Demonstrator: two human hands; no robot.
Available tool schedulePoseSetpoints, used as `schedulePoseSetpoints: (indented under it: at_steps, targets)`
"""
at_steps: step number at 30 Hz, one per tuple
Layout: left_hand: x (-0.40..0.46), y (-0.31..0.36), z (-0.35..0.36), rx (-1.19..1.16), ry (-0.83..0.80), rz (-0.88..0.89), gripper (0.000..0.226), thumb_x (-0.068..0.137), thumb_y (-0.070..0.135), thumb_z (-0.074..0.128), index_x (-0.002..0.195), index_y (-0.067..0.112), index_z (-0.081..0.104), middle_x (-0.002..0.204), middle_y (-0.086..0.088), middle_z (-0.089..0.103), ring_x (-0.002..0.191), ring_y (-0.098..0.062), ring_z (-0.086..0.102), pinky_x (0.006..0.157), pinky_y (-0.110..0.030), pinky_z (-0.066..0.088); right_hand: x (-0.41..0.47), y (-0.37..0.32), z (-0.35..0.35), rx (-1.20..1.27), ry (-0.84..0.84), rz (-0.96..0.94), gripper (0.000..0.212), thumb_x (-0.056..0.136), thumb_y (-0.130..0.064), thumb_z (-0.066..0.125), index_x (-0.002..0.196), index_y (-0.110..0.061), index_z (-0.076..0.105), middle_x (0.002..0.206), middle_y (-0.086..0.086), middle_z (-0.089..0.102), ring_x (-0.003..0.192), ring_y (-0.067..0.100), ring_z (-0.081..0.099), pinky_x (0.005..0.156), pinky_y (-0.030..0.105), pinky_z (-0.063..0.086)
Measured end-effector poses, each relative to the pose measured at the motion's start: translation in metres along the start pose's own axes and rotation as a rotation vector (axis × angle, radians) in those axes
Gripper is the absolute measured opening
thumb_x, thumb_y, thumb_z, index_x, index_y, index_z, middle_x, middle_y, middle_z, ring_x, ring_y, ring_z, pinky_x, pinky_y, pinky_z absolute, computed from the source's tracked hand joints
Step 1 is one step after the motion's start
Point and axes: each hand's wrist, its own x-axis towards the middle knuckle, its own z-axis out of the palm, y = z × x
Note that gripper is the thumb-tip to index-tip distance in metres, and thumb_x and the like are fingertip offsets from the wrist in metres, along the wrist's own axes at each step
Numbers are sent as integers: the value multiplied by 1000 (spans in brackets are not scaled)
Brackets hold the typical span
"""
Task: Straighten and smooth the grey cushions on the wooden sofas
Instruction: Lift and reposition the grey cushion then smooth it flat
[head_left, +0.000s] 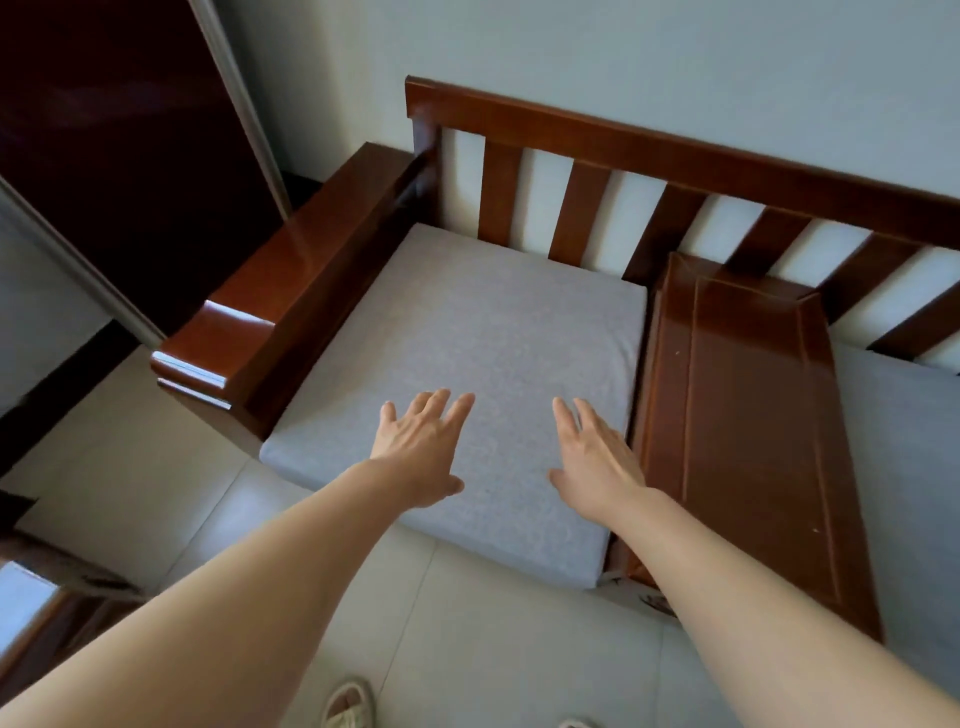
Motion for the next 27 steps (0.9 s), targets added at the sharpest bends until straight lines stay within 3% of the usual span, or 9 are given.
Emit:
schedulePoseSetpoints:
  at_steps: [8, 16, 21, 24, 27]
  targets:
    - [24, -54, 39, 84, -182, 139, 100, 82, 46, 67, 151, 23, -3, 158, -4, 5, 145, -22, 7, 112, -52, 14, 7, -34, 49, 41, -58, 179, 80, 94, -27, 53, 151, -13, -1, 157, 18, -1, 144, 30, 14, 115, 34, 16]
    - [38, -51, 77, 115, -216, 188, 99, 84, 44, 66, 151, 23, -4, 158, -4, 6, 146, -22, 6, 114, -53, 10, 21, -25, 94, 35, -91, 167, 82, 95, -25, 54, 151, -12, -4, 157, 19, -5, 145, 30, 7, 118, 38, 12]
    - [63, -46, 138, 155, -261, 204, 97, 85, 42, 65, 151, 22, -3, 159, -4, 3, 146, -22, 3, 115, -53, 7, 39, -16, 160, 47, -136, 181, 83, 94, -18, 54, 151, -13, -6, 157, 19, -7, 145, 29, 5, 118, 38, 11]
    - [83, -35, 186, 195, -236, 232, 93, 87, 41, 63, 151, 21, -2, 159, -6, -1, 146, -24, 1, 115, -52, 6, 55, -8, 206, 43, -144, 200, 85, 92, -16, 54, 151, -14, -7, 157, 17, -8, 146, 28, 0, 119, 39, 8]
    - [104, -24, 238, 242, -140, 281, 85, 88, 41, 62, 148, 19, 6, 155, -6, 11, 141, -25, 13, 114, -49, 11, 76, -2, 256, 14, -78, 207, 88, 90, -15, 57, 151, -12, -7, 158, 14, -11, 146, 28, -8, 119, 40, 3]
